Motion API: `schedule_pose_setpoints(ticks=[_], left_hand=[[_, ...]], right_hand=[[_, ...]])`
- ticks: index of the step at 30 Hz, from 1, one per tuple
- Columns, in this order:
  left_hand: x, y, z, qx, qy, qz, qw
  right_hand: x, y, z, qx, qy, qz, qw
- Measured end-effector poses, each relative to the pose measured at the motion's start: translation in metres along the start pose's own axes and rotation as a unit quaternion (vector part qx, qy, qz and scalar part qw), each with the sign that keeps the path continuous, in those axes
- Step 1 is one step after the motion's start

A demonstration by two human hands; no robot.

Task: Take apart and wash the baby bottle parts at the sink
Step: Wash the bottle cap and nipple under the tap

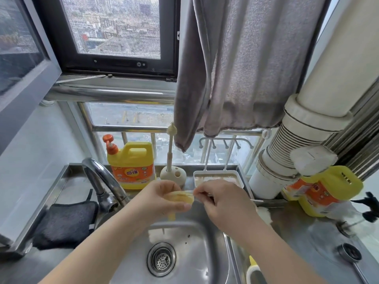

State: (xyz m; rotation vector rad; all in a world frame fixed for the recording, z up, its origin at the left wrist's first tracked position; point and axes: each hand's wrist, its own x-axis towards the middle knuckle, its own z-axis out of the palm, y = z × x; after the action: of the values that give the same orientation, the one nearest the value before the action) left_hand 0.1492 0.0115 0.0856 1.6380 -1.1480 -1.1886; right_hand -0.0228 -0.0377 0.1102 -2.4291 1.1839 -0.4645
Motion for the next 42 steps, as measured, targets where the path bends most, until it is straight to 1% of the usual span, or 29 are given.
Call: schedule_pose_setpoints(ticks=[3, 5, 9, 12, 14, 16, 20, 25, 28, 30, 32, 33, 35, 37, 39, 42], left_hand=[[0.001, 0.002, 0.004, 0.110, 0.018, 0.050, 0.992], [0.001, 0.002, 0.004, 0.146, 0.017, 0.089, 0.985], [-0.002, 0.000, -0.003, 0.132, 0.018, 0.127, 0.983], [-0.003, -0.001, 0.000, 0.151, 0.022, 0.142, 0.978], [-0.003, -0.003, 0.001, 0.159, 0.041, 0.143, 0.976], [-0.003, -0.002, -0.001, 0.156, 0.060, 0.146, 0.975], [-0.004, 0.001, 0.002, 0.173, 0.062, 0.121, 0.975], [-0.009, 0.004, 0.008, 0.183, 0.079, 0.098, 0.975], [-0.012, 0.005, 0.010, 0.137, 0.044, 0.100, 0.984], [-0.012, 0.006, 0.014, 0.161, 0.024, 0.123, 0.979], [-0.012, 0.005, 0.016, 0.183, 0.020, 0.138, 0.973], [-0.012, 0.004, 0.014, 0.175, 0.024, 0.132, 0.975], [-0.012, 0.001, 0.008, 0.122, 0.032, 0.106, 0.986], [-0.012, -0.001, 0.002, 0.102, 0.040, 0.101, 0.989], [-0.011, -0.001, 0.001, 0.100, 0.037, 0.101, 0.989], [-0.011, -0.002, 0.007, 0.082, 0.028, 0.100, 0.991]], right_hand=[[0.000, -0.005, 0.001, -0.061, -0.009, -0.028, 0.998], [0.001, -0.005, 0.001, -0.079, -0.010, -0.026, 0.996], [-0.002, 0.009, -0.008, -0.072, -0.012, 0.019, 0.997], [-0.002, 0.009, -0.010, -0.075, -0.009, 0.012, 0.997], [-0.001, 0.004, -0.007, -0.087, 0.000, -0.003, 0.996], [-0.001, 0.002, -0.006, -0.076, 0.012, -0.007, 0.997], [-0.004, -0.001, -0.006, -0.044, 0.035, -0.026, 0.998], [-0.004, -0.003, -0.003, -0.055, 0.017, -0.039, 0.998], [-0.005, -0.003, 0.002, -0.056, 0.017, -0.057, 0.997], [-0.006, -0.009, 0.007, -0.058, 0.025, -0.076, 0.995], [-0.007, -0.012, 0.009, -0.068, 0.054, -0.088, 0.992], [-0.007, -0.010, 0.009, -0.082, 0.074, -0.091, 0.990], [-0.009, -0.002, 0.005, -0.087, 0.049, -0.062, 0.993], [-0.011, 0.010, 0.000, -0.104, 0.030, -0.033, 0.994], [-0.011, 0.012, 0.000, -0.093, 0.044, -0.043, 0.994], [-0.009, -0.001, 0.007, -0.081, 0.040, -0.064, 0.994]])
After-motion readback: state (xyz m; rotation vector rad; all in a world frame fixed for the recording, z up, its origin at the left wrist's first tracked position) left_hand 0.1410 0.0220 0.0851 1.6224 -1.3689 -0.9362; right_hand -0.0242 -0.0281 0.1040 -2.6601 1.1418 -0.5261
